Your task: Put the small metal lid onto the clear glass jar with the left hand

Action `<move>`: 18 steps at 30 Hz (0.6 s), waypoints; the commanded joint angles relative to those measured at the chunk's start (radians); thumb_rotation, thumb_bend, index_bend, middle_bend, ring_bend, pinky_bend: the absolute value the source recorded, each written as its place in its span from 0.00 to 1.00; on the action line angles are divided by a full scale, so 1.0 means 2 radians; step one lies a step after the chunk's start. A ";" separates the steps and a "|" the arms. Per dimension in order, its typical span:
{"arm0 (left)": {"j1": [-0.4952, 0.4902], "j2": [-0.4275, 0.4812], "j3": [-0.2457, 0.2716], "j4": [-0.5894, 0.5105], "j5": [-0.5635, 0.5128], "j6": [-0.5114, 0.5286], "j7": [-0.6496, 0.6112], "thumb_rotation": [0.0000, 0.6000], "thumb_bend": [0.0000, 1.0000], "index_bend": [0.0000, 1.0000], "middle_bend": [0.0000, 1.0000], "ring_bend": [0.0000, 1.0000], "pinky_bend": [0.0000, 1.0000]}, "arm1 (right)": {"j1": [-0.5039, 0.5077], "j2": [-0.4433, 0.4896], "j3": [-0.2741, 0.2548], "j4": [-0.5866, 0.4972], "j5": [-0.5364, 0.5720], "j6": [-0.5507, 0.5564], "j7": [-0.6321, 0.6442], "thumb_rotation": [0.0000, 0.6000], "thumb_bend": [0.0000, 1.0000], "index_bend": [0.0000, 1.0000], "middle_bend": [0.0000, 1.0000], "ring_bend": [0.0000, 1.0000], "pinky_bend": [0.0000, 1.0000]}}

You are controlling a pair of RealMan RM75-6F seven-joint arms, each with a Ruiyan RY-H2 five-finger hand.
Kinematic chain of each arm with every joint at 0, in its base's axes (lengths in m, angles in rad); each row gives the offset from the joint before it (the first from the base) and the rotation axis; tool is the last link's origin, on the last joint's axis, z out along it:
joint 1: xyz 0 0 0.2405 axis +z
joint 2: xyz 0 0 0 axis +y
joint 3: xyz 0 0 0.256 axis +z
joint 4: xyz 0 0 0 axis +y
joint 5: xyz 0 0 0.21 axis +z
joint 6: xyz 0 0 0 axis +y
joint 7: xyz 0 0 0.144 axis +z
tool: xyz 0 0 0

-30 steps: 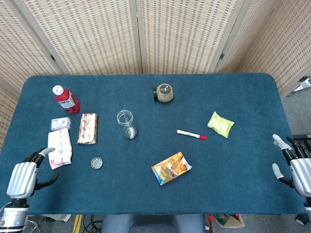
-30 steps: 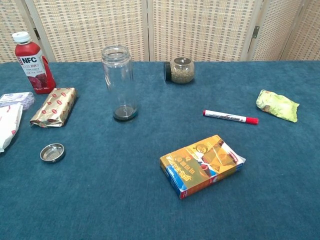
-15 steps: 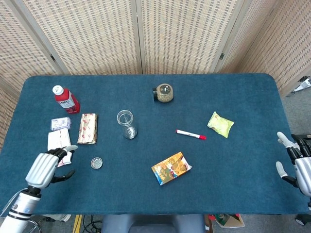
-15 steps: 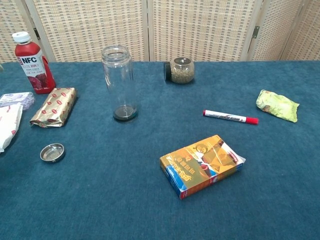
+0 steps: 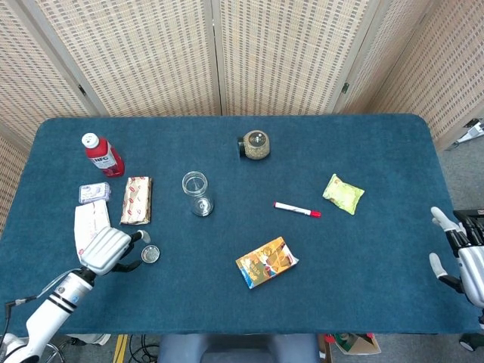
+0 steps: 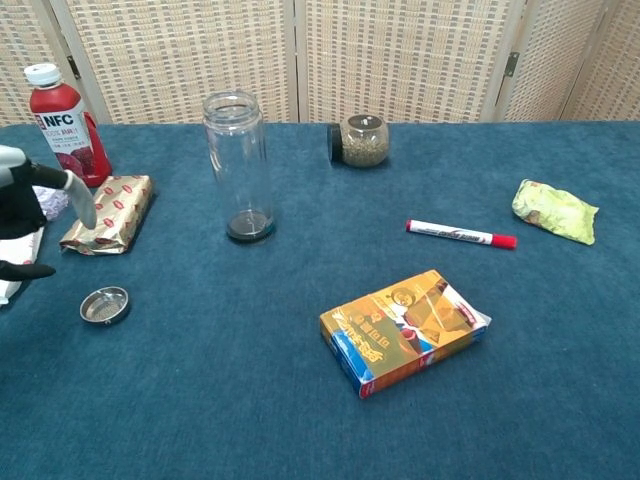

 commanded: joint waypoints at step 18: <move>-0.050 -0.078 0.002 0.062 -0.068 -0.067 0.039 1.00 0.28 0.49 1.00 0.97 1.00 | -0.005 -0.002 -0.002 0.011 0.003 0.000 0.011 1.00 0.42 0.05 0.24 0.07 0.13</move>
